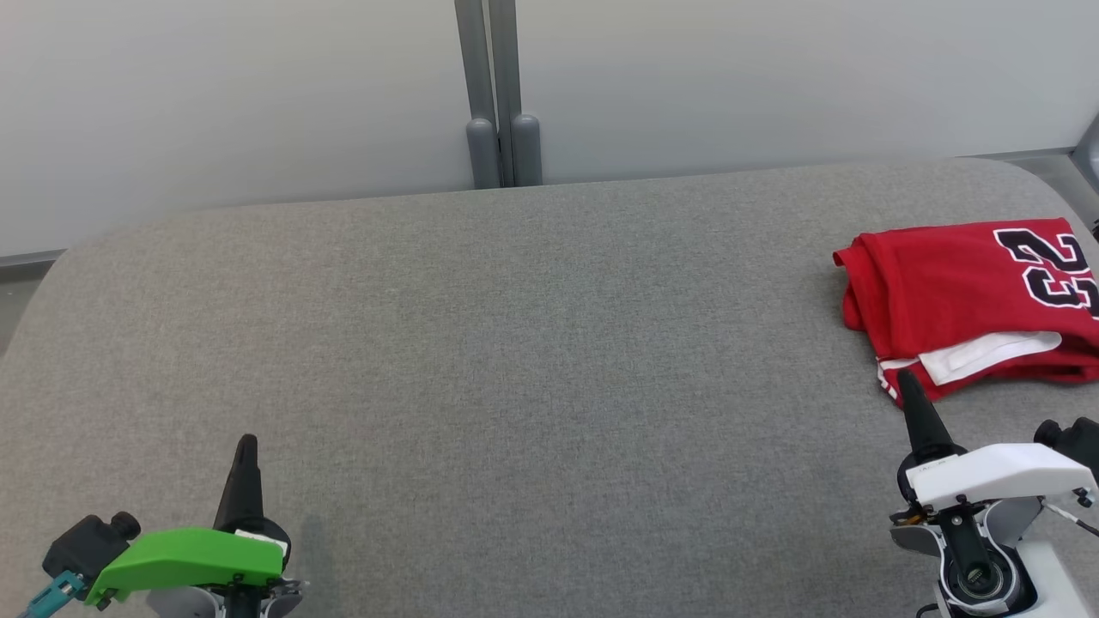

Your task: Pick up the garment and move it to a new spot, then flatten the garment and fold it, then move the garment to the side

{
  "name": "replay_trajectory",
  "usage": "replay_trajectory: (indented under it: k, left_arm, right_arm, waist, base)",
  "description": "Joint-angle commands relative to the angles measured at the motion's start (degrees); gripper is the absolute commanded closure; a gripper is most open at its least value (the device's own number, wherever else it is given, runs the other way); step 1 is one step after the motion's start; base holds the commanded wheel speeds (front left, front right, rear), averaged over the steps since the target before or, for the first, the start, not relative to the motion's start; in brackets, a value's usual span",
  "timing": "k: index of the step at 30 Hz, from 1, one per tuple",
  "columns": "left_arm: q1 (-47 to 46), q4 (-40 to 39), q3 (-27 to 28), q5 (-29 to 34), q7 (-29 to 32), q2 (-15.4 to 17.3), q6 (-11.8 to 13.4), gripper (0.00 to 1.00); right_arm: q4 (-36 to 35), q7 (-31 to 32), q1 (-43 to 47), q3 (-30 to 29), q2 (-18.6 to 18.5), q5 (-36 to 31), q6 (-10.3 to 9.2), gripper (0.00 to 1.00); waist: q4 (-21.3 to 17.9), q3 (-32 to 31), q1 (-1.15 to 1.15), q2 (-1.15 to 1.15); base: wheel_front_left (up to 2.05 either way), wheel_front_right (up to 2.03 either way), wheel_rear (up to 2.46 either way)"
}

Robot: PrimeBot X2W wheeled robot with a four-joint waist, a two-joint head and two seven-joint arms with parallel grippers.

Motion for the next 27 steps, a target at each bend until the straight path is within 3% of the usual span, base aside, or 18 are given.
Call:
replay_trajectory:
  k: [1, 27]
  left_arm:
    - [-1.7, -0.8, 0.4, -1.5, 0.3, 0.0, -0.5, 1.00]
    - [-2.5, -1.8, 2.7, -15.4, 4.2, -0.7, -1.1, 1.00]
  right_arm:
    - [-0.9, 0.4, -0.2, -0.5, 0.0, 1.4, -0.01, 1.00]
    - [-2.3, 4.4, 0.7, -2.7, 2.3, 14.7, -0.01, 1.00]
  waist:
    - [0.0, 0.0, 0.00, 0.00]
    - [0.1, 0.5, 0.00, 0.00]
  base:
    - [0.00, 0.00, 0.00]
    - [0.00, 0.00, 0.00]
